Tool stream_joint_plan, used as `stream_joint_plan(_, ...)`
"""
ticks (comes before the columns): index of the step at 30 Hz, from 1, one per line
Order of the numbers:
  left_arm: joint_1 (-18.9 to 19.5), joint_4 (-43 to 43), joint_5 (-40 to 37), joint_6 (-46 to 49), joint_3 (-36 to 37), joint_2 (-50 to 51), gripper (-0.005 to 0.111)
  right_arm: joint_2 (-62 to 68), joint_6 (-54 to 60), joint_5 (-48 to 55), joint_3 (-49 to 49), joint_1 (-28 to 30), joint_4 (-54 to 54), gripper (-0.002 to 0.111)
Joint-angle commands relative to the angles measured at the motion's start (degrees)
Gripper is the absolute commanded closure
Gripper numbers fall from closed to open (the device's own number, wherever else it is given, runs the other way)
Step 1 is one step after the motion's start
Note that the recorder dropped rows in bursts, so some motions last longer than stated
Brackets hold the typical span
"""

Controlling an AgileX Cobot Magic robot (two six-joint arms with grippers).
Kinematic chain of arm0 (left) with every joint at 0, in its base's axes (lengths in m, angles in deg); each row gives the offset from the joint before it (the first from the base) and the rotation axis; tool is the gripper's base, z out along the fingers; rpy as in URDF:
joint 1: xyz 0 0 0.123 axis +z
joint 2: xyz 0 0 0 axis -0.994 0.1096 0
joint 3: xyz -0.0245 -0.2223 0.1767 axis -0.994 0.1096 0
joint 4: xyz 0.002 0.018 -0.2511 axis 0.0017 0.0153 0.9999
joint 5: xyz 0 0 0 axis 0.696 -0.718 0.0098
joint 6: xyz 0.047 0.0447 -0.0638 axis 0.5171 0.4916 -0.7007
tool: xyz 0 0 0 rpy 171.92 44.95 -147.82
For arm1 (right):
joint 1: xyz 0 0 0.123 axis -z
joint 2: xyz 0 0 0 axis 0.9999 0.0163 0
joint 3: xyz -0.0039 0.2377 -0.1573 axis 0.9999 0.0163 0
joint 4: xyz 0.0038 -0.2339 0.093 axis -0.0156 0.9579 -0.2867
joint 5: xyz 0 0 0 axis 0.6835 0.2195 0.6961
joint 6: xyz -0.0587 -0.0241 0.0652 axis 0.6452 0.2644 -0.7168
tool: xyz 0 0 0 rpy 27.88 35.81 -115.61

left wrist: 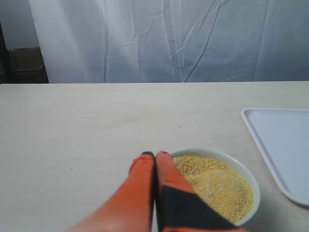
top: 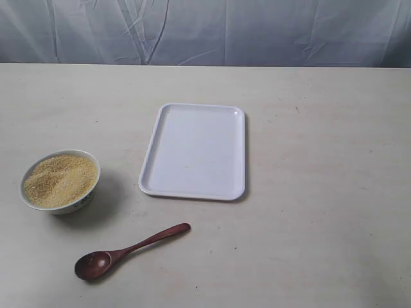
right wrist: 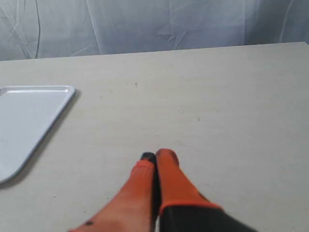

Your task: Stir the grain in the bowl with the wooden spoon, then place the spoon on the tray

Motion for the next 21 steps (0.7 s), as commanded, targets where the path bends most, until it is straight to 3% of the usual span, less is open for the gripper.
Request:
stream_joint_plan(1,0.0,-0.4,0.2,-0.3,0.3,-0.3,0.106,-0.3,0.1,-3.0,0.3,-0.2,0.0,0.108)
stream_joint_plan(12,0.0,-0.4,0.2,-0.3,0.3,-0.3,0.106,-0.3,0.1,-34.6,0.3,-0.2,0.0,0.108)
stream_joint_plan(21,0.0,-0.4,0.2,-0.3,0.3,-0.3,0.106,-0.3,0.1,-50.4,0.3,-0.2,-1.2,0.108)
